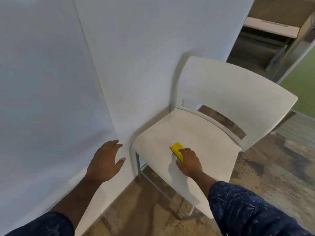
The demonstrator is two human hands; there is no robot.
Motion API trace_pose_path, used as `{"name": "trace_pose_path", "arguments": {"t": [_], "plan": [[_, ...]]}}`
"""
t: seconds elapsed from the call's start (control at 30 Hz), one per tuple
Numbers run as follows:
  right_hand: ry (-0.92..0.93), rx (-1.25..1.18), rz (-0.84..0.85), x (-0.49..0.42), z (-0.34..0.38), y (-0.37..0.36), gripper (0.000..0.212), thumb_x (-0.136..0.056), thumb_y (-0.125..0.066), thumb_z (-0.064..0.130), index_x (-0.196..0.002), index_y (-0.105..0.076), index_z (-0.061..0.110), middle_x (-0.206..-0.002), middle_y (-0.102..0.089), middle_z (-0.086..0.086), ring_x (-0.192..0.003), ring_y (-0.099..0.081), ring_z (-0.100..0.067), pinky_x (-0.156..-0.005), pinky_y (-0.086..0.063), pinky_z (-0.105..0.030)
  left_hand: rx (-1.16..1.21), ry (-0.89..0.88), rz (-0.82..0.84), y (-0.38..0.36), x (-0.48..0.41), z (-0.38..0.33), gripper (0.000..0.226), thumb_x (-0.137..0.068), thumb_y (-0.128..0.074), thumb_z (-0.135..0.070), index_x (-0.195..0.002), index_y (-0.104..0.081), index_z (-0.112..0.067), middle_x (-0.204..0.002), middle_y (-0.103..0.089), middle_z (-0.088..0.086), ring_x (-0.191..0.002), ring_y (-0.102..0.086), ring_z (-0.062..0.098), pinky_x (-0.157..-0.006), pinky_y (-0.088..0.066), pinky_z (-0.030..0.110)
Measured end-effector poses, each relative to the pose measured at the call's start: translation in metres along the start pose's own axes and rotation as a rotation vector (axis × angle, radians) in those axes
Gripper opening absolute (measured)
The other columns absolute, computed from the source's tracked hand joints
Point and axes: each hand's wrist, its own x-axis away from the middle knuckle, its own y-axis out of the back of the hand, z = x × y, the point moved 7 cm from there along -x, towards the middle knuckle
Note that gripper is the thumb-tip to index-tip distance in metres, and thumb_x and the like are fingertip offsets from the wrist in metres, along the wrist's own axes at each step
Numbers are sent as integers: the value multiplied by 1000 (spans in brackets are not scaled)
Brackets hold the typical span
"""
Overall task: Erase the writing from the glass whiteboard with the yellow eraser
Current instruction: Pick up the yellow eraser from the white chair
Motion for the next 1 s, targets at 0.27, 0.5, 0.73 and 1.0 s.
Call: {"name": "trace_pose_path", "arguments": {"t": [0.27, 0.5, 0.73, 1.0], "plan": [[-153, -40, 97, -33, -22, -26, 58, -93, -53, 33, -146, -30, 25, -140, -36, -13, -122, -44, -34, -94, -43, -41, 13, -52, -22, 6, -17, -11, 60, -91, -56, -45, -140, -55, -10, -154, -46, 9, -146, -39, 30, -119, -30, 43], [-210, -133, 108, -33, -21, -30, 57, -93, -51, 27, -146, -30, 27, -126, -43, -14, -112, -52, -35, -85, -46, -41, 12, -36, -40, 18, -9, 3, 59, -95, -57, -45, -144, -50, -14, -158, -41, 4, -149, -31, 24, -120, -24, 34], [-167, -352, 35, -7, 20, -7, 65, -89, -61, 34, -146, -31, 23, -131, -48, -15, -115, -54, -34, -89, -47, -41, -72, -1, -27, 49, 27, 24, 60, -97, -53, -48, -150, -41, -22, -162, -32, -3, -152, -23, 16, -121, -21, 31], [116, -494, -169, 35, 129, 56, 66, -81, -73, 37, -139, -43, 22, -129, -55, -5, -113, -53, -25, -91, -48, -38, -127, 2, -164, 123, 104, 48, 47, -94, -62, -35, -137, -58, -16, -147, -54, 4, -138, -48, 23, -111, -36, 40]]}}
